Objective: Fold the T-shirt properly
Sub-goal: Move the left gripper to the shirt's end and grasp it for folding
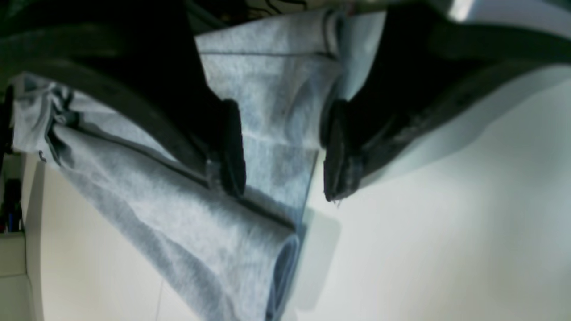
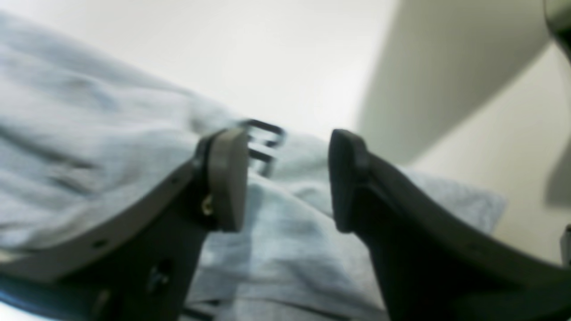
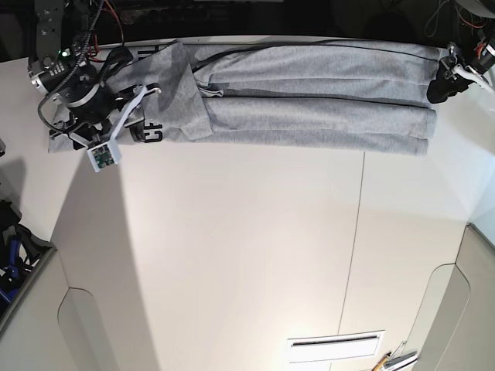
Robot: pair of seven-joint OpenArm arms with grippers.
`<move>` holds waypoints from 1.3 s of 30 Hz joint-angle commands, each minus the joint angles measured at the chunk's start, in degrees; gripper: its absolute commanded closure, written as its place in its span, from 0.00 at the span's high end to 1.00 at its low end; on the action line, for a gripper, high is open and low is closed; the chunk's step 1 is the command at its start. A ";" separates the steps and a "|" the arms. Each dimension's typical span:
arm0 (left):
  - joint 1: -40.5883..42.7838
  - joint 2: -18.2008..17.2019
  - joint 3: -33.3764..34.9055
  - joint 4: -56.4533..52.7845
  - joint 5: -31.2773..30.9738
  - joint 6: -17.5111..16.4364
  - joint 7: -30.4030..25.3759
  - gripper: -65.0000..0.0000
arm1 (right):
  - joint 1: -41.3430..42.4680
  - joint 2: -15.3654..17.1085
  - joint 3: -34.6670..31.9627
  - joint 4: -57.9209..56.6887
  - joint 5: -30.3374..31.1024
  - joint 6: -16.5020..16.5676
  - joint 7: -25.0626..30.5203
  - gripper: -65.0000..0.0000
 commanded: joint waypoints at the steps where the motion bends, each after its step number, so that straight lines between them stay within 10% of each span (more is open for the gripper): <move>1: -0.15 -0.94 -0.44 0.31 -1.40 -0.69 -1.09 0.49 | 0.85 0.33 1.11 -0.46 0.44 -0.24 1.40 0.45; 27: -3.43 6.10 8.57 -1.27 10.60 -0.69 -10.45 0.48 | 2.82 0.33 5.31 -6.56 5.01 1.68 2.56 0.45; 33: -3.45 6.45 8.57 -1.27 10.60 -0.69 -13.79 0.00 | 2.82 0.33 5.31 -6.56 5.01 1.68 2.56 0.45; 39: -3.48 5.14 8.55 0.15 0.85 -0.69 -9.88 0.00 | 2.82 0.35 5.33 -6.56 4.92 1.66 2.49 0.45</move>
